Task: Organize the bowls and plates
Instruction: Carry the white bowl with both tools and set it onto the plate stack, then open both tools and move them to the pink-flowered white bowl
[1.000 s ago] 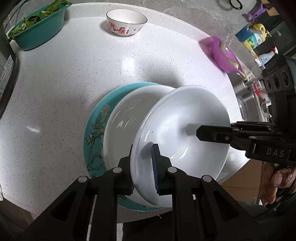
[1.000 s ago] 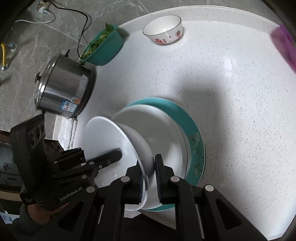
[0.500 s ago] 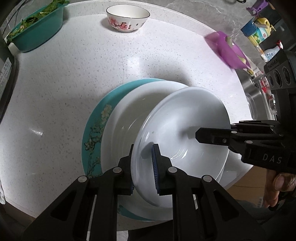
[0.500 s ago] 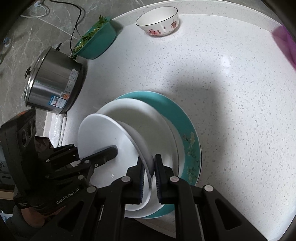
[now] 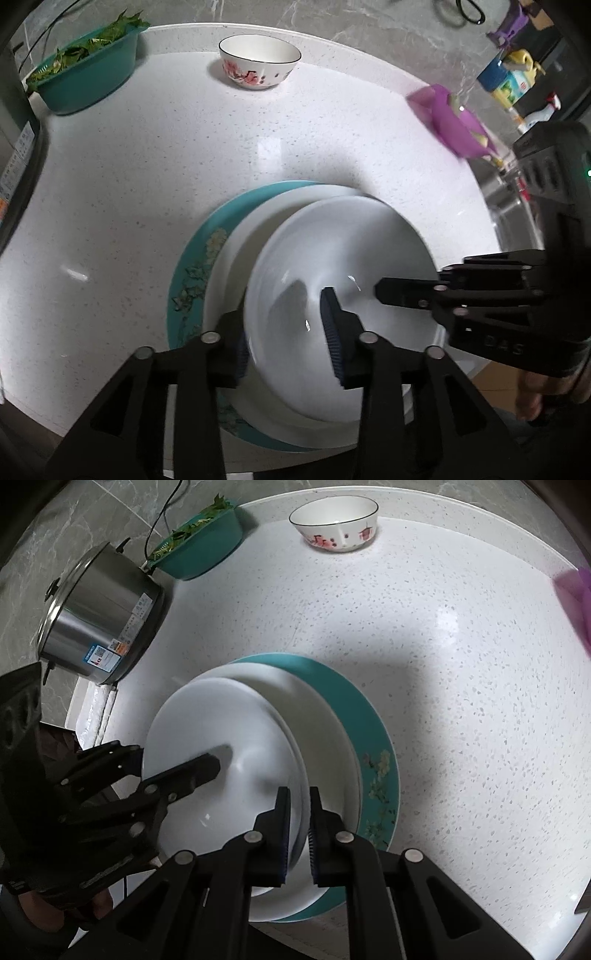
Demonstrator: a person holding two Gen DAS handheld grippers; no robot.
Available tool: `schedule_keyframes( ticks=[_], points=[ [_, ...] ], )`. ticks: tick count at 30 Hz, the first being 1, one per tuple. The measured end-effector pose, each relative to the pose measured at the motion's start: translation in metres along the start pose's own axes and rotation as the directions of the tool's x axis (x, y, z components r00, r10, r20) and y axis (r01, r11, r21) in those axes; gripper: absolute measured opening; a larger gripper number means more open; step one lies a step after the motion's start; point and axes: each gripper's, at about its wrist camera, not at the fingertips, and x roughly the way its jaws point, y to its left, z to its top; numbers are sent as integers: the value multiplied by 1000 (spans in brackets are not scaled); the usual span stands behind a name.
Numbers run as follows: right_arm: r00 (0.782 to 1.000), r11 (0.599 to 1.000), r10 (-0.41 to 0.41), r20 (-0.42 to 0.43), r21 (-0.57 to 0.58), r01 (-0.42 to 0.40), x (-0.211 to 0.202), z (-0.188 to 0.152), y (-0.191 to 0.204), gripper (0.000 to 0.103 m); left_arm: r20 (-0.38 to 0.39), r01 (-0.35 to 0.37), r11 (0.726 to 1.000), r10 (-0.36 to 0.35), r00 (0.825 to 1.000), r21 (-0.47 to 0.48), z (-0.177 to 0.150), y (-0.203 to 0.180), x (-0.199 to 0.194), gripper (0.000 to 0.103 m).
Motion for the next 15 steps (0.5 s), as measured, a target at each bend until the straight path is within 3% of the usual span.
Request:
schedule_keyframes(
  ticks=[4,6,9,10,13,15],
  points=[
    [1000,1000,-7,-1,-6,7,1,1,1,8,22,53,999,-53,998,-12,-2,-5,-5,59],
    [1000,1000,-5,-3,-3,5,2,1,1,8,35,66,998,-66,997,-14,-3,-7,-9,64],
    [1000,1000,-1,3,0,1,0,2,1,11,52,83,996,-82,995,-23,-2,-5,-14,66],
    [1000,1000,3,4,1,-3,-1,2,1,11,56,78,997,-76,996,-30,-1,-4,-15,73],
    [1000,1000,5,14,2,-5,-7,3,0,13,60,96,994,-93,994,-52,1,1,-19,74],
    [1000,1000,13,20,6,-13,-12,3,-1,21,62,94,994,-91,994,-53,3,0,-23,74]
  ],
)
